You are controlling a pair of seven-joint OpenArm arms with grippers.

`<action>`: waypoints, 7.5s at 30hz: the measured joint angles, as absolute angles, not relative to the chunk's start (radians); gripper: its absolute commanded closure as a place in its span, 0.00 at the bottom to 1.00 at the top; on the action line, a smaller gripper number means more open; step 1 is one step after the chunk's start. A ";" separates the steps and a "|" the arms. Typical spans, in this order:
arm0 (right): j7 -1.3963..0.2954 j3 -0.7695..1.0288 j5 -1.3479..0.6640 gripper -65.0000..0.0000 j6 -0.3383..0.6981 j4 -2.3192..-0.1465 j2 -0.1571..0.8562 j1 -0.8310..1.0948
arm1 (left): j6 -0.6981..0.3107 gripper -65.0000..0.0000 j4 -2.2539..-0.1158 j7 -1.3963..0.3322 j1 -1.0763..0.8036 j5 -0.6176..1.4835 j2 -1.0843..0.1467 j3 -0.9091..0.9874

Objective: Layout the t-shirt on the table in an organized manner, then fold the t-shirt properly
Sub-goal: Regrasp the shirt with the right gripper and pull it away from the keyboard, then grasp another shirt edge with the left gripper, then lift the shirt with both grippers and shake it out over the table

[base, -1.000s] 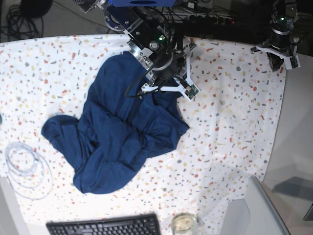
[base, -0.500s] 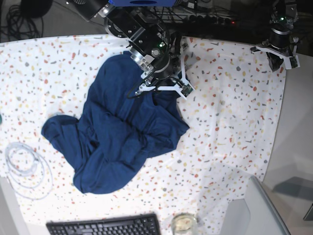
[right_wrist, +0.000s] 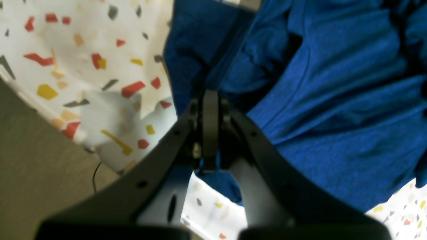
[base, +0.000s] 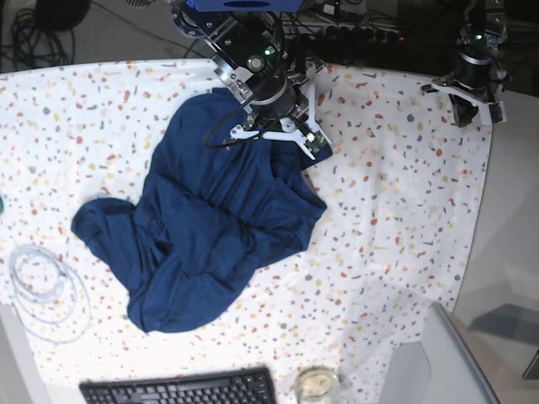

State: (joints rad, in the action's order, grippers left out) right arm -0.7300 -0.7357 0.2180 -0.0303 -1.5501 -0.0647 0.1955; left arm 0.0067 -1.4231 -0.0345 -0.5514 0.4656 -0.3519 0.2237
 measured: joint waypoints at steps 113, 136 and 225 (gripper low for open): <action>-0.615 -0.667 0.226 0.43 0.272 -1.186 -0.052 -0.121 | -0.266 1.00 -1.185 -0.786 0.420 0.079 0.013 -0.165; -0.518 -0.601 0.216 0.43 0.224 -0.962 -0.114 -0.267 | -0.266 1.00 -1.187 -0.786 0.421 0.079 0.010 -0.165; -0.627 -0.599 0.225 1.00 0.395 -1.313 -0.115 -0.081 | -0.164 1.00 -1.194 -0.529 0.233 0.076 -0.308 -0.125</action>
State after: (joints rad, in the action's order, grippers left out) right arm -0.6270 -0.5991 0.2249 0.3950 -1.3132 -0.1146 -0.0811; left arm -0.1638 -1.1938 -0.5293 0.2333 0.0765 -0.3077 -0.1253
